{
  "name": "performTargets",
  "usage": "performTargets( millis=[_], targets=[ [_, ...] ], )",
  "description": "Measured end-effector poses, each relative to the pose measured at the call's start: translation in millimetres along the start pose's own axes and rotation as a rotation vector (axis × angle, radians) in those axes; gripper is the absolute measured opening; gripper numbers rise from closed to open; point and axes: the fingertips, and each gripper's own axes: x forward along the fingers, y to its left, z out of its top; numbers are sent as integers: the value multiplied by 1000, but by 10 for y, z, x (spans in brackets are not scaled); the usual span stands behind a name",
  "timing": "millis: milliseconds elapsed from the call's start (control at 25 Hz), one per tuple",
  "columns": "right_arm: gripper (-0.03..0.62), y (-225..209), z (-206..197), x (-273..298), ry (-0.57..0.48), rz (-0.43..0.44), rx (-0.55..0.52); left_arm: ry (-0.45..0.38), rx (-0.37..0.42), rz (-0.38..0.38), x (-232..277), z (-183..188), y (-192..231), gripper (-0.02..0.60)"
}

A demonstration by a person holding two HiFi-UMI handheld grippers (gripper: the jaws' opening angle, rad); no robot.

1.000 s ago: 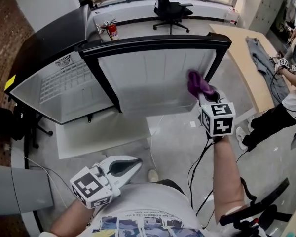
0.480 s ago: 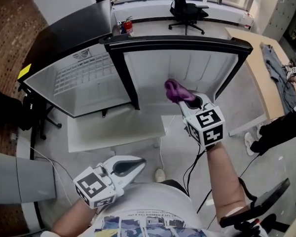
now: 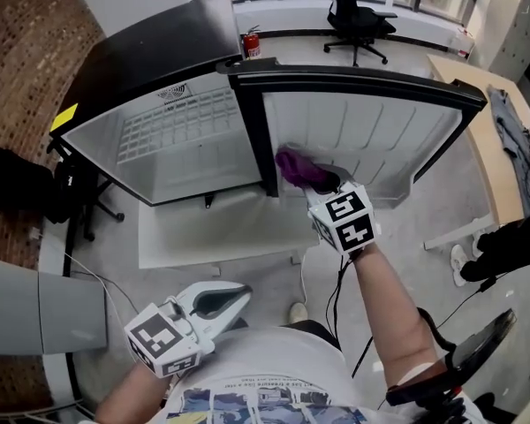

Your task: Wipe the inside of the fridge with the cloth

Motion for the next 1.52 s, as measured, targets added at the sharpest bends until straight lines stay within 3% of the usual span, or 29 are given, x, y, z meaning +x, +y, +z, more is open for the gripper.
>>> performTargets(
  millis=[320,560,920,1520],
  targets=[
    [54,-239,-173,26,31,-81,23,9,4,-12,-37,-6,115,6],
    [54,-527,-294,-148,47,-160,45,17,24,-68,96,38,99,7],
    [54,-1031,-562,-579,85,-292,71,26,53,-147,338,114,-25,7],
    [54,-1728,-981,-1254,133,-463,121,20,81,-196,693,247,-280,6]
  ],
)
